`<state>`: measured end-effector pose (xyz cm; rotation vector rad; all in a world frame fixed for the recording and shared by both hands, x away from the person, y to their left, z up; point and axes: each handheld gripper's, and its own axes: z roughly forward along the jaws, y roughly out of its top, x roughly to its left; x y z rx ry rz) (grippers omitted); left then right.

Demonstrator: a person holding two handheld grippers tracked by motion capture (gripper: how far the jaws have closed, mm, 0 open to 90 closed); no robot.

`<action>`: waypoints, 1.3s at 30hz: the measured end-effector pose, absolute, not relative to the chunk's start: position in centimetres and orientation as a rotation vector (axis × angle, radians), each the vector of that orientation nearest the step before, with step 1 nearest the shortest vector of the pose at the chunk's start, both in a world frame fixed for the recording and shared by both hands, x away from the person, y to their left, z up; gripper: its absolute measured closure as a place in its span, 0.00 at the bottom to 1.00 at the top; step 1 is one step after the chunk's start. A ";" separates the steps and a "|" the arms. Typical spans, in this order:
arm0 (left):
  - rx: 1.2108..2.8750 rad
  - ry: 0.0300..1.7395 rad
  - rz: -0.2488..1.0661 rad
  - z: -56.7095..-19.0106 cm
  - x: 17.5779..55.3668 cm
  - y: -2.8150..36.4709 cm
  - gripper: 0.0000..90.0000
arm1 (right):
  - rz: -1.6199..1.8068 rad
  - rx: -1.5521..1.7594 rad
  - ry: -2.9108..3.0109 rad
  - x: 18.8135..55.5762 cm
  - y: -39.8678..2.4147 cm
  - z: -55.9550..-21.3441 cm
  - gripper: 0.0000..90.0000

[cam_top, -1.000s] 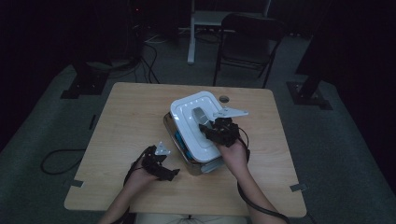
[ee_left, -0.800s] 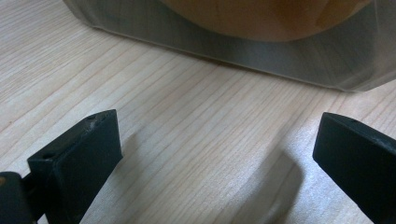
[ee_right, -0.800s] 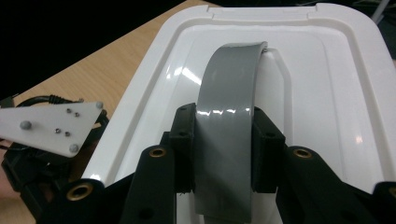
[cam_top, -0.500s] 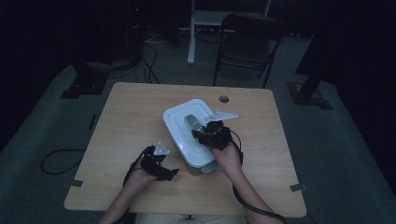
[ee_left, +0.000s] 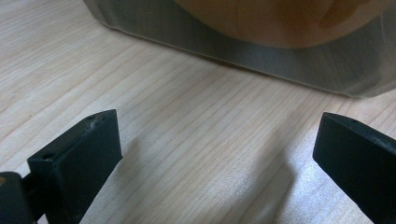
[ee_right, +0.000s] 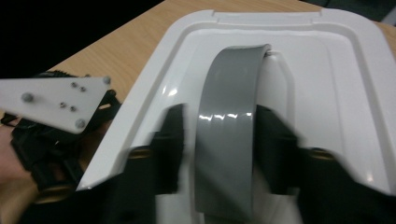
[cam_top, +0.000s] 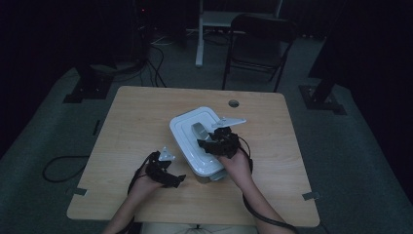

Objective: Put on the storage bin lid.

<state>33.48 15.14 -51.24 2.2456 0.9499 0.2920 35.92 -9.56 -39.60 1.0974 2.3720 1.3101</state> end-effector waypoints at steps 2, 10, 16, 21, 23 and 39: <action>2.243 0.954 0.295 -51.2 33.5 15.2 0.02 | 1.317 1.091 2.358 35.8 -9.9 -39.5 0.47; 2.235 0.961 0.293 -51.0 33.8 15.2 0.02 | 1.364 1.113 2.293 35.8 -12.4 -38.9 0.21; 2.224 0.970 0.298 -50.9 34.1 15.1 0.02 | 1.320 1.125 2.189 36.1 -14.5 -39.1 0.14; 2.225 0.970 0.300 -50.6 34.3 15.1 0.02 | 1.335 1.191 2.088 37.0 -16.8 -39.8 0.15; 2.221 0.976 0.305 -50.5 34.6 15.2 0.02 | 1.316 1.208 2.060 37.3 -17.5 -40.1 0.15; 2.196 1.028 0.319 -50.4 36.4 15.5 0.02 | 1.108 1.407 1.992 40.7 -21.9 -46.3 0.15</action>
